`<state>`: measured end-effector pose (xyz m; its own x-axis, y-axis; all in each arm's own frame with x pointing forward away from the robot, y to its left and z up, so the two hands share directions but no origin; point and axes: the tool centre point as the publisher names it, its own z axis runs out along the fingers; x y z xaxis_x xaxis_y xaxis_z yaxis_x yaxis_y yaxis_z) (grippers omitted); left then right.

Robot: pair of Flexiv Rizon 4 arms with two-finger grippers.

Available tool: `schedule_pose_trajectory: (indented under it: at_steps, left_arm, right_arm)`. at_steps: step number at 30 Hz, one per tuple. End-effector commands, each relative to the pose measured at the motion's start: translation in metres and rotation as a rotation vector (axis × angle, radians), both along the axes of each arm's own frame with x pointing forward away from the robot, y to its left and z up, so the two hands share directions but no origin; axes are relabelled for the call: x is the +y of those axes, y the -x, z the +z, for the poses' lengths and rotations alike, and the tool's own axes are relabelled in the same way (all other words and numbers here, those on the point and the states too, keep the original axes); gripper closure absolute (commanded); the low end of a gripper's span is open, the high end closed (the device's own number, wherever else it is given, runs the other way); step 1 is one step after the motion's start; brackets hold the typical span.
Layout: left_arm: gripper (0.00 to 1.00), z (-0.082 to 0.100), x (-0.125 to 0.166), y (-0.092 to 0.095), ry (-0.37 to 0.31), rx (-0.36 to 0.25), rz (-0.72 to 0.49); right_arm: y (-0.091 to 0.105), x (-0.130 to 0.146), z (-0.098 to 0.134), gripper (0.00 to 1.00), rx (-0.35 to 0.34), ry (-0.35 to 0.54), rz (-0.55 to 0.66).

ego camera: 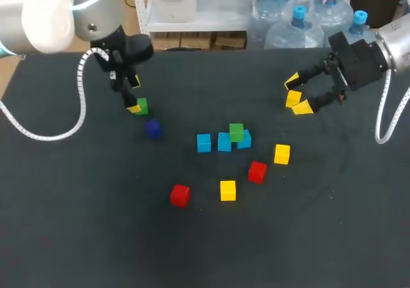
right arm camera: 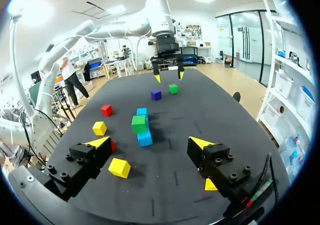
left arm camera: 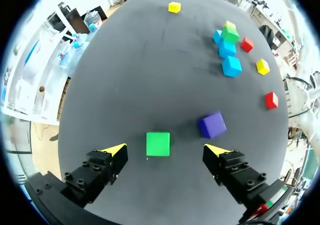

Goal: Place the blue cubes, place green cubes on the blue cubes, place the yellow cubes on the green cubes, then place the red cubes on the yellow cubes, and place purple cube on the red cubes.

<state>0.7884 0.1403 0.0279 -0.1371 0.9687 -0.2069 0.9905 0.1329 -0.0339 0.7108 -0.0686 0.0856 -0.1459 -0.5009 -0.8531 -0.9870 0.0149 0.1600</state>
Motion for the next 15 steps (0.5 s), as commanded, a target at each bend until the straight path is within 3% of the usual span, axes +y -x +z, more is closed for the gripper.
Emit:
schedule_pose_trajectory:
  at_steps: [1, 8, 15]
  left_arm:
    - [0.00, -0.001, 0.004, 0.004, 0.010, -0.006, 0.008]
    - [0.00, -0.007, -0.006, -0.003, 0.003, 0.007, -0.003]
    - [0.00, -0.010, -0.015, -0.012, -0.057, 0.012, -0.033]
  right_arm:
    - [0.000, 0.000, 0.000, 0.00, -0.001, -0.002, 0.000]
    - [0.000, 0.000, 0.000, 0.00, -0.001, -0.002, 0.000]
    - [0.000, 0.000, 0.000, 0.00, -0.001, -0.002, 0.000]
